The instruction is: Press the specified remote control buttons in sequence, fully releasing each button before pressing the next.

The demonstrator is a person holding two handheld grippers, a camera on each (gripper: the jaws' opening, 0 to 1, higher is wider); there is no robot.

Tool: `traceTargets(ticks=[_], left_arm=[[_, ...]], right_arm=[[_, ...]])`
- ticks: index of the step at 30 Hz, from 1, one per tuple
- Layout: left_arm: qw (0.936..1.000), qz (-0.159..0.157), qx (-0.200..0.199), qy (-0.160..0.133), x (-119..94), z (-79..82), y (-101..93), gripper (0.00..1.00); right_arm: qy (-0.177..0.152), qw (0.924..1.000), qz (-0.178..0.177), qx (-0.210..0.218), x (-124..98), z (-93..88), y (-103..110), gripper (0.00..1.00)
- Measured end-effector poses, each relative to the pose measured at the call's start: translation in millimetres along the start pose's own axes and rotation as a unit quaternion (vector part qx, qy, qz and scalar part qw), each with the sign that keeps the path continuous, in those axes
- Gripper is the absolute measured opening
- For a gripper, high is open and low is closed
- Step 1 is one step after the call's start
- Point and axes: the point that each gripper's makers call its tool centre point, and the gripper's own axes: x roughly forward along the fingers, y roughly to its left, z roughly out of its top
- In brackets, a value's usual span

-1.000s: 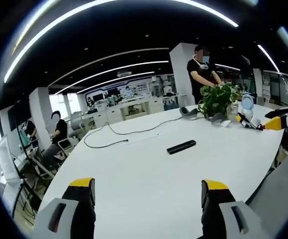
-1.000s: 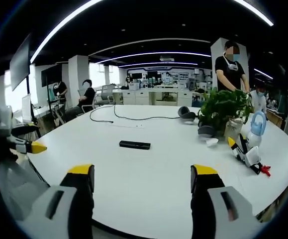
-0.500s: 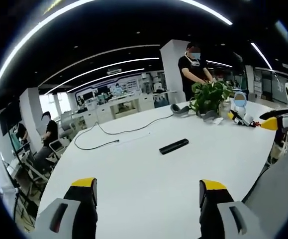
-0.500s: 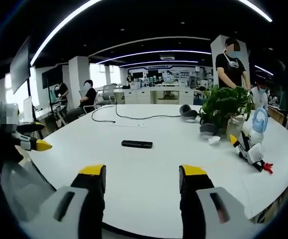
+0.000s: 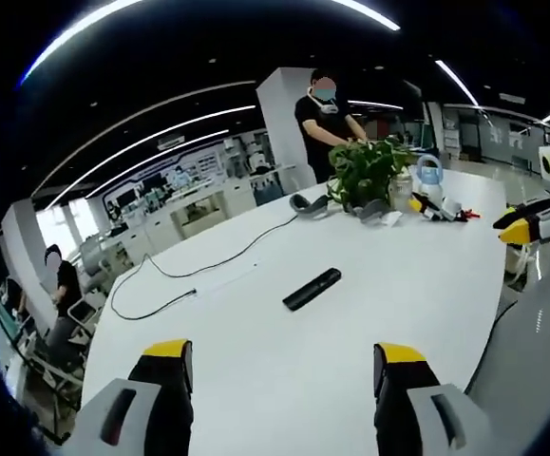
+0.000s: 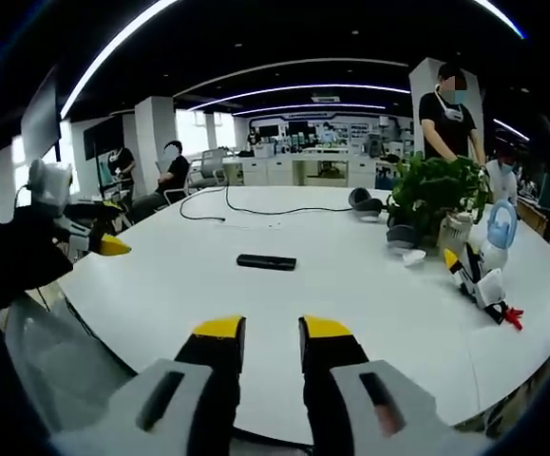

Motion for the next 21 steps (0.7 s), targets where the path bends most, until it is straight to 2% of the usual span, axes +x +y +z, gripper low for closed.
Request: traceTargets(ticks=[7, 11, 17, 21], left_arm=[[0.9982, -0.047, 0.034, 0.014, 29, 14.8, -11.0, 0.79], [0.9949, -0.079, 0.057, 0.027, 46, 19.0, -15.5, 0.76], [0.9898, -0.107, 0.084, 0.044, 75, 26.5, -13.5, 0.68], [0.9855, -0.123, 0.105, 0.051, 94, 31.4, -13.6, 0.68]], right_arm=[[0.023, 0.9997, 0.003, 0.007, 0, -6.6, 1, 0.00], [0.034, 0.9993, 0.002, 0.014, 1, -10.2, 0, 0.00], [0.041, 0.9991, 0.000, 0.011, 2, -13.0, 0, 0.00], [0.048, 0.9988, 0.001, 0.013, 2, -15.1, 0, 0.00]])
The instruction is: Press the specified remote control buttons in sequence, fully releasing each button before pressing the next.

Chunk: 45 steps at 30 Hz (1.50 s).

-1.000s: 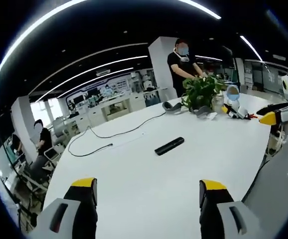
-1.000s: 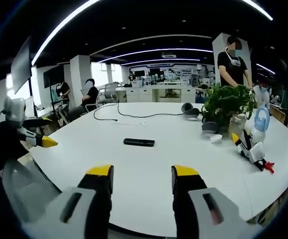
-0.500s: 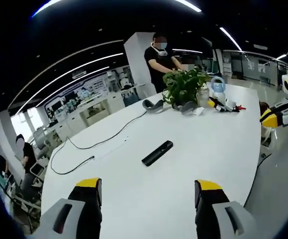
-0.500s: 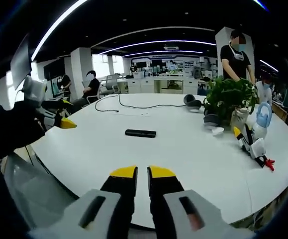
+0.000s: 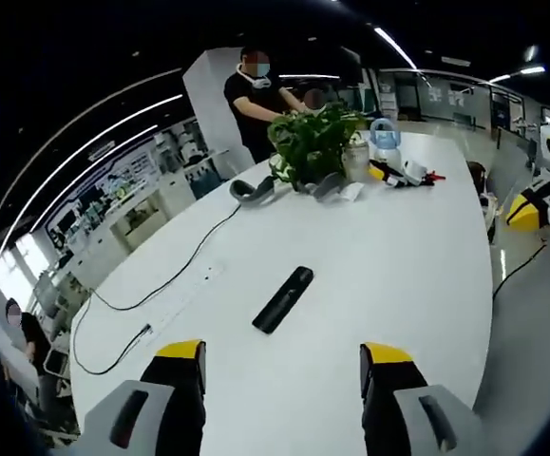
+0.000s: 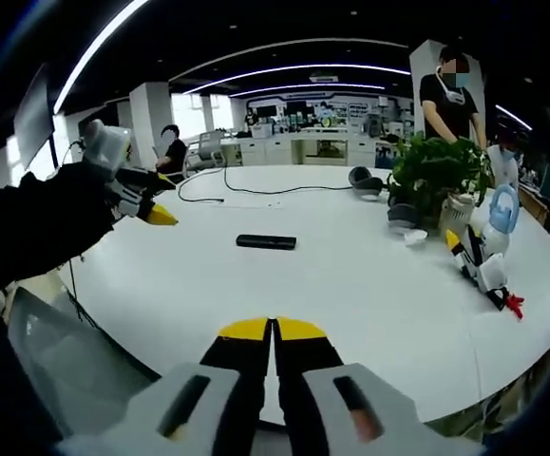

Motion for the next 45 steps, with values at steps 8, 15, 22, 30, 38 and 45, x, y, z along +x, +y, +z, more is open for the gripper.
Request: traceTargets(ticks=[8, 15, 22, 30, 38, 45], left_arm=[[0.9961, -0.050, 0.065, 0.032, 40, 9.1, -1.3, 0.63], [0.9887, -0.088, 0.101, 0.067, 73, 4.8, -0.3, 0.61], [0.9809, -0.110, 0.129, 0.095, 102, 3.4, 10.6, 0.53], [0.9706, -0.144, 0.134, 0.138, 137, -10.7, 18.5, 0.46], [0.9606, -0.173, 0.121, 0.180, 173, -34.2, 18.2, 0.44], [0.9534, -0.185, 0.107, 0.213, 191, -50.2, 18.6, 0.41]], right_arm=[[0.010, 1.0000, 0.001, 0.001, 1, -3.1, 0, 0.00], [0.020, 0.9998, -0.001, 0.004, 3, -6.4, -1, 0.00], [0.032, 0.9995, 0.000, 0.003, 4, -10.1, 1, 0.00], [0.046, 0.9989, 0.001, 0.001, 6, -14.3, 2, 0.00], [0.062, 0.9981, -0.003, 0.001, 9, -19.5, 0, 0.00], [0.073, 0.9973, -0.001, 0.000, 11, -23.5, 2, 0.00]])
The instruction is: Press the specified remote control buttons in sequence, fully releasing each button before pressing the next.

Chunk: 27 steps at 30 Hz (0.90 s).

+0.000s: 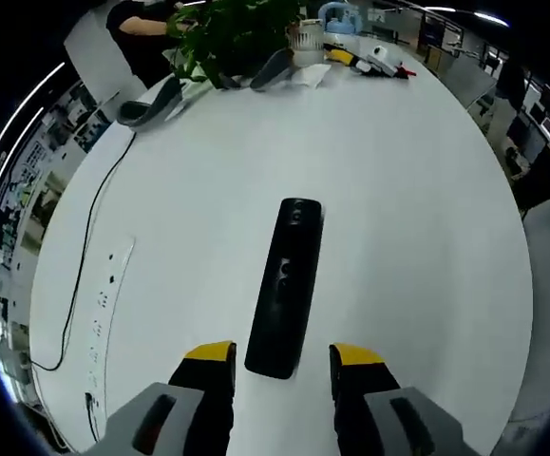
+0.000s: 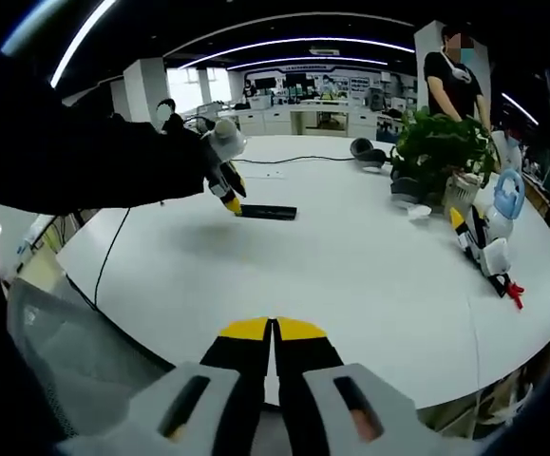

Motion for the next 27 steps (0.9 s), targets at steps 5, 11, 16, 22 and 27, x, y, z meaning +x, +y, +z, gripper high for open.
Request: traceTargets(ticks=[5, 11, 16, 22, 27], left_arm=[[0.9998, -0.008, -0.010, 0.016, 11, -6.7, 4.8, 0.39], [0.9992, -0.031, -0.014, 0.019, 17, -4.7, 5.3, 0.36], [0.9988, -0.040, 0.012, 0.026, 16, -4.2, 6.3, 0.26], [0.9989, -0.040, 0.015, 0.019, 14, -5.0, 5.3, 0.25], [0.9990, -0.036, 0.024, 0.013, 14, -4.5, 4.1, 0.24]], right_arm=[[0.004, 1.0000, 0.004, 0.002, 0, -1.7, 1, 0.00], [0.011, 0.9999, 0.005, 0.000, 1, -3.9, 3, 0.00], [0.013, 0.9999, 0.005, 0.001, 1, -4.6, 2, 0.00], [0.014, 0.9999, 0.003, 0.001, 1, -4.8, 2, 0.00], [0.014, 0.9999, 0.002, -0.001, 0, -4.4, 2, 0.00]])
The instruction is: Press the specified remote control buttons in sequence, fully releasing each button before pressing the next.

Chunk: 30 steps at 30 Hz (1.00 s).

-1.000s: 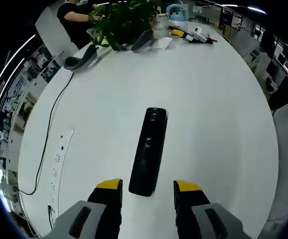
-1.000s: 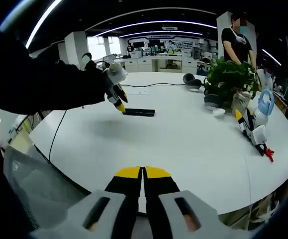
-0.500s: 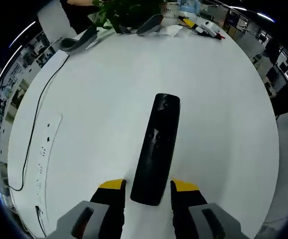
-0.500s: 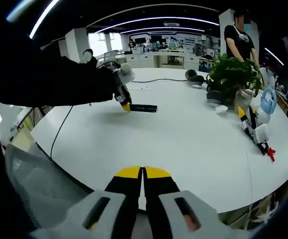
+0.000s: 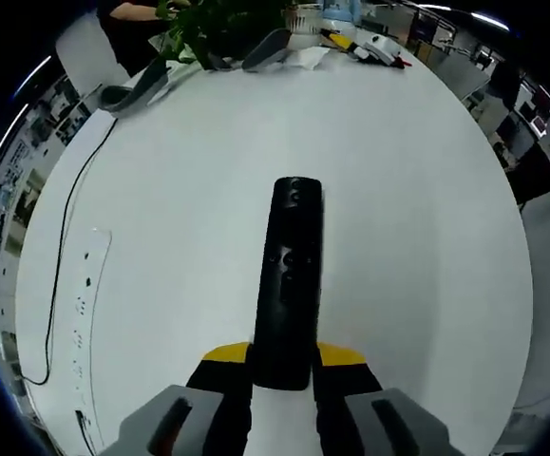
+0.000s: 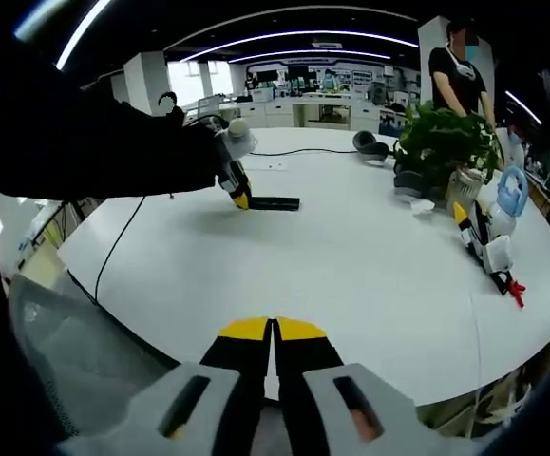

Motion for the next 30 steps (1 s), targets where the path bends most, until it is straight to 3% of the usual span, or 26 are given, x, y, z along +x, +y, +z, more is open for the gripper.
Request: traceTargets(ticks=[12, 30], left_arm=[[0.9997, -0.001, 0.011, 0.020, 0, -2.0, -11.7, 0.23], [0.9999, 0.006, -0.013, 0.001, -2, -8.6, -46.6, 0.23]], right_arm=[[0.002, 1.0000, -0.003, -0.004, 0, -0.5, 0, 0.00], [-0.010, 0.9999, -0.003, 0.006, -2, 2.3, -3, 0.00]])
